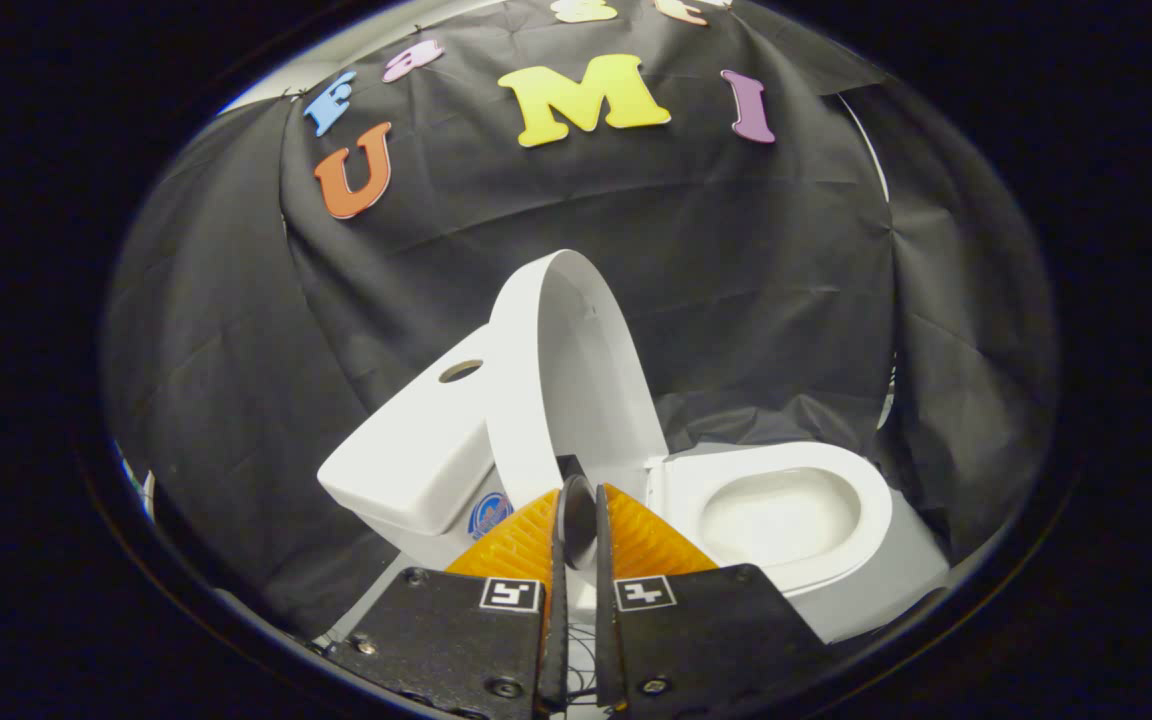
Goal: Open the toilet lid.
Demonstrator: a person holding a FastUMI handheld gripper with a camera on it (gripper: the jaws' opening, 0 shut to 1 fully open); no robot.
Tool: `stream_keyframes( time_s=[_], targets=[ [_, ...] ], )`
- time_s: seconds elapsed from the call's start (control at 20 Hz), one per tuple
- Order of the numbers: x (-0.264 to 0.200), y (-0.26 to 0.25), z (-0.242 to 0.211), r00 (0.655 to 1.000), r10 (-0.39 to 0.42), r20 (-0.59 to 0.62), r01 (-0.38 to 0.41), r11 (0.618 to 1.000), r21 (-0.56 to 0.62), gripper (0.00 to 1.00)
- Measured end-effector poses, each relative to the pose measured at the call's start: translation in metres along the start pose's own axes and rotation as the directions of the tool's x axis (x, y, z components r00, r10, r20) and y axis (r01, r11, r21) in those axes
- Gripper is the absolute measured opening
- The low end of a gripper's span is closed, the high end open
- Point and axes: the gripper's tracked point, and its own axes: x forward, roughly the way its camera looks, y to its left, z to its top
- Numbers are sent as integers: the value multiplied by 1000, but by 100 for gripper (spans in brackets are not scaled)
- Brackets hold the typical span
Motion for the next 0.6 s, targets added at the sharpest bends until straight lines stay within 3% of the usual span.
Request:
stream_keyframes(
  time_s=[0.45, 0.6],
  targets=[
    [5, 21, -4, 999, -24, -25, 22, 997, -70, 14],
    [8, 29, -5, 999, -33, -28, 29, 989, -144, 14]
  ],
)
